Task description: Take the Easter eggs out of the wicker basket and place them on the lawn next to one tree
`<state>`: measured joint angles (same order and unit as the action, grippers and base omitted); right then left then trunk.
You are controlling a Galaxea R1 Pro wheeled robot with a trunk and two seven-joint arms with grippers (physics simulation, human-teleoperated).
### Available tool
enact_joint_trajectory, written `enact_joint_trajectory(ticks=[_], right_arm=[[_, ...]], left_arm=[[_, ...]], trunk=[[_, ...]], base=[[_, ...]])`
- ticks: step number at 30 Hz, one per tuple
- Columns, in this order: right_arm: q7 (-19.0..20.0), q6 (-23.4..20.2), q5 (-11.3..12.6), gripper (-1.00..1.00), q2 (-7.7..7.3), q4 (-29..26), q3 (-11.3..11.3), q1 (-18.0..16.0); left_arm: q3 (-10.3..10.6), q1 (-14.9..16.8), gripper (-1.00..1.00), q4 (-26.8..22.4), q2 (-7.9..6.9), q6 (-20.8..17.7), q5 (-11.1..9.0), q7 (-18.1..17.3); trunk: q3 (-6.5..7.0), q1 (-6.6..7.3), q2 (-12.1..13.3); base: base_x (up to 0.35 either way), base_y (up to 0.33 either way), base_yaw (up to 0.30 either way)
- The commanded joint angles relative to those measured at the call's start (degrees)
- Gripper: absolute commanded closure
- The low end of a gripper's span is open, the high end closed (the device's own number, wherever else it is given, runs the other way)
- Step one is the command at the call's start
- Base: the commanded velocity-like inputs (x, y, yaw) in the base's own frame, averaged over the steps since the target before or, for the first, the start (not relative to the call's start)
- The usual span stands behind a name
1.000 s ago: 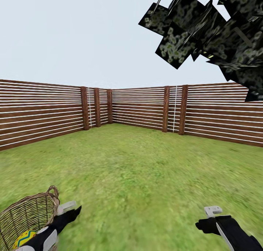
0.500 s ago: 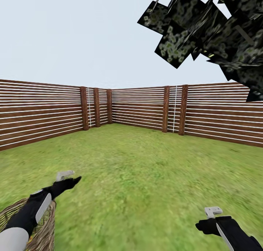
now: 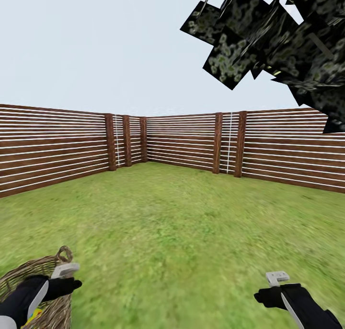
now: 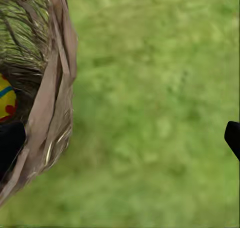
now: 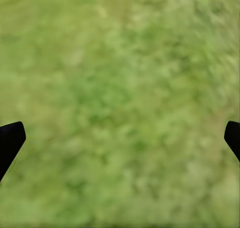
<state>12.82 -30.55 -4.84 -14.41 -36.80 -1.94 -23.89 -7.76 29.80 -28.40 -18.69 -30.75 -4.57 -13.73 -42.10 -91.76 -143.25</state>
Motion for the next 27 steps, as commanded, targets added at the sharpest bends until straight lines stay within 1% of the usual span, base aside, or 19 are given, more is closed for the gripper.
enact_joint_trajectory(ticks=[1,3,4,7,11,16,18,20,22,27], right_arm=[[0.4,-0.3,-0.5,-1.0,0.02,-0.1,-0.2,0.0],[0.4,-0.4,-0.5,-1.0,-0.03,-0.1,-0.2,0.0],[0.4,-0.5,-0.5,-1.0,-0.11,-0.1,-0.3,0.0],[0.4,-1.0,-0.4,-1.0,-0.39,0.0,-0.3,0.0],[0.4,-1.3,-0.4,-1.0,-0.57,0.0,-0.3,0.0],[0.4,-1.3,-0.4,-1.0,-0.38,0.9,-0.3,0.0],[0.4,-1.3,-0.4,-1.0,-0.25,1.1,-0.3,0.0],[0.4,-1.2,-0.5,-1.0,-0.08,1.3,-0.3,0.0],[0.4,-1.2,-0.5,-1.0,-0.03,1.3,-0.3,0.0],[0.4,-1.2,-0.4,-1.0,-0.12,1.4,-0.3,0.0]], left_arm=[[-0.3,0.0,-1.0,0.2,0.69,-0.1,-0.5,2.8],[-1.5,0.0,-1.0,0.6,1.53,0.1,-1.8,6.3],[-2.5,0.0,-1.0,0.7,1.91,0.1,-3.3,7.6],[-3.4,0.1,-1.0,0.6,2.42,0.1,-4.8,8.7],[-3.9,0.0,-1.0,0.3,2.71,-0.2,-5.5,9.0],[-3.8,0.1,-1.0,0.2,2.91,-0.6,-5.5,9.1],[-3.9,0.1,-1.0,0.1,2.72,-1.1,-5.5,9.1],[-4.0,0.1,-1.0,0.0,2.32,-2.6,-5.5,9.0],[-4.0,0.1,-1.0,-0.5,2.27,-3.5,-5.5,8.9],[-4.0,0.1,-1.0,-1.9,2.55,-3.6,-5.6,8.1]], trunk=[[-0.07,0.01,0.0],[-0.07,0.01,0.0],[-0.07,0.01,0.0],[-0.07,0.01,0.0],[-0.07,0.01,0.0],[-0.07,0.01,0.0],[-0.07,0.01,0.0],[-0.07,0.01,0.0],[-0.07,0.01,0.0],[-0.07,0.01,0.0]], base=[[0.0,0.0,0.0],[0.0,0.0,0.0],[0.0,0.0,0.0],[0.0,0.0,0.0],[0.0,0.0,0.0],[0.0,0.0,0.0],[0.0,0.0,0.0],[0.0,0.0,0.0],[0.0,0.0,0.0],[0.0,0.0,0.0]])
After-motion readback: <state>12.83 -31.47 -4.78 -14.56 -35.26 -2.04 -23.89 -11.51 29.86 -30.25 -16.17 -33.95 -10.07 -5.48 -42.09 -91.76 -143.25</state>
